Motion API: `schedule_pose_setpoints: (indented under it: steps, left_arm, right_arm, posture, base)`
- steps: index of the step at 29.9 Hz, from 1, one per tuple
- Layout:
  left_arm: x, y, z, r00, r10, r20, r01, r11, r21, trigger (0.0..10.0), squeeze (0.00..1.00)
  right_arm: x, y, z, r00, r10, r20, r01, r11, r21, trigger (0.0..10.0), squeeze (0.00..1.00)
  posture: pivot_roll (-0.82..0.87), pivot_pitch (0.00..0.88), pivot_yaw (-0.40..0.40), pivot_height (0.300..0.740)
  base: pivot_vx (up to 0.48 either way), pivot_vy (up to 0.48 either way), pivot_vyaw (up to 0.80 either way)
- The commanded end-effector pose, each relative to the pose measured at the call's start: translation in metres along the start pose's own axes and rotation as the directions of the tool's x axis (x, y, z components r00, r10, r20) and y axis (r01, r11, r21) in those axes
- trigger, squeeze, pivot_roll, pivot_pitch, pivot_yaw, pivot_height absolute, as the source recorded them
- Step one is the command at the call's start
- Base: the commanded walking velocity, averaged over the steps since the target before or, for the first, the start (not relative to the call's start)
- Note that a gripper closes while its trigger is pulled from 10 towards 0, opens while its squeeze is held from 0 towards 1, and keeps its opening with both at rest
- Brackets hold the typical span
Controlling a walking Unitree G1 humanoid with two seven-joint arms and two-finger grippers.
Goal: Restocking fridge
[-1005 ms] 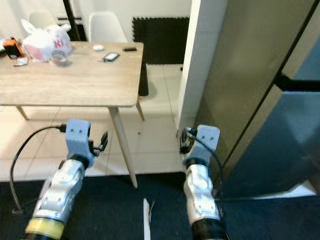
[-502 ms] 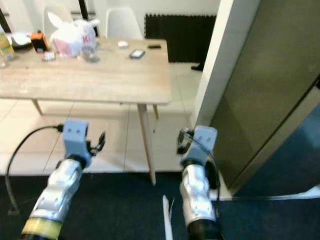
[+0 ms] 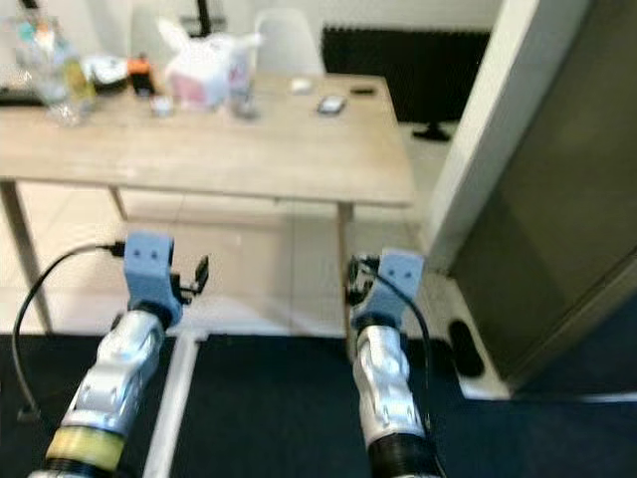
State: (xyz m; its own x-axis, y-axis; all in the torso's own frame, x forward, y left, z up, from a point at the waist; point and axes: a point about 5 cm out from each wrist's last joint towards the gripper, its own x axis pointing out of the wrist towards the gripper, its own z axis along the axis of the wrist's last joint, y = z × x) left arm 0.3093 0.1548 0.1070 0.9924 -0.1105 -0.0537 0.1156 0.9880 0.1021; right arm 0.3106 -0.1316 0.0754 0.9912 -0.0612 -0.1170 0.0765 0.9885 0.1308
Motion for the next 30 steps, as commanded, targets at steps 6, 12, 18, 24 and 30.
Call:
schedule_pose_setpoints:
  steps: [6,12,18,24,30]
  left_arm:
    - [0.0022,-0.0052,-0.0025,1.0,-0.006,-0.013,0.006,1.0,0.019,10.0,0.0]
    - [0.0029,-0.009,-0.0024,1.0,-0.015,-0.014,0.015,1.0,0.022,10.0,0.0]
    - [0.0039,-0.0096,-0.0023,1.0,-0.016,-0.017,0.017,0.999,0.029,10.0,0.0]
    - [0.0041,-0.01,-0.0031,1.0,-0.014,-0.02,0.015,0.999,0.03,10.0,0.0]
    - [0.0037,-0.0087,-0.0057,0.999,0.002,-0.033,-0.002,1.0,0.017,10.0,0.0]
  right_arm:
    - [-0.0008,-0.0014,-0.001,1.0,-0.006,-0.001,0.006,1.0,0.001,10.0,0.0]
    - [-0.0008,-0.0014,-0.001,1.0,-0.007,-0.001,0.007,1.0,0.001,10.0,0.0]
    - [-0.0004,-0.0014,-0.0005,1.0,-0.007,0.0,0.007,1.0,0.002,10.0,0.0]
    - [-0.0007,-0.0018,-0.0007,1.0,-0.007,-0.001,0.007,1.0,0.002,10.0,0.0]
    - [-0.0007,-0.0021,-0.0006,1.0,-0.006,-0.001,0.006,1.0,0.0,10.0,0.0]
  posture:
    - [0.03,0.0,-0.003,0.74]
    - [0.03,0.0,-0.003,0.74]
    - [0.03,0.0,-0.002,0.74]
    - [0.03,0.0,-0.004,0.74]
    - [0.03,0.0,-0.006,0.74]
  base:
    - [0.0,-0.082,0.0]
    - [0.0,-0.358,0.0]
    - [0.0,-0.445,0.0]
    - [0.0,-0.444,0.0]
    - [0.0,-0.284,0.0]
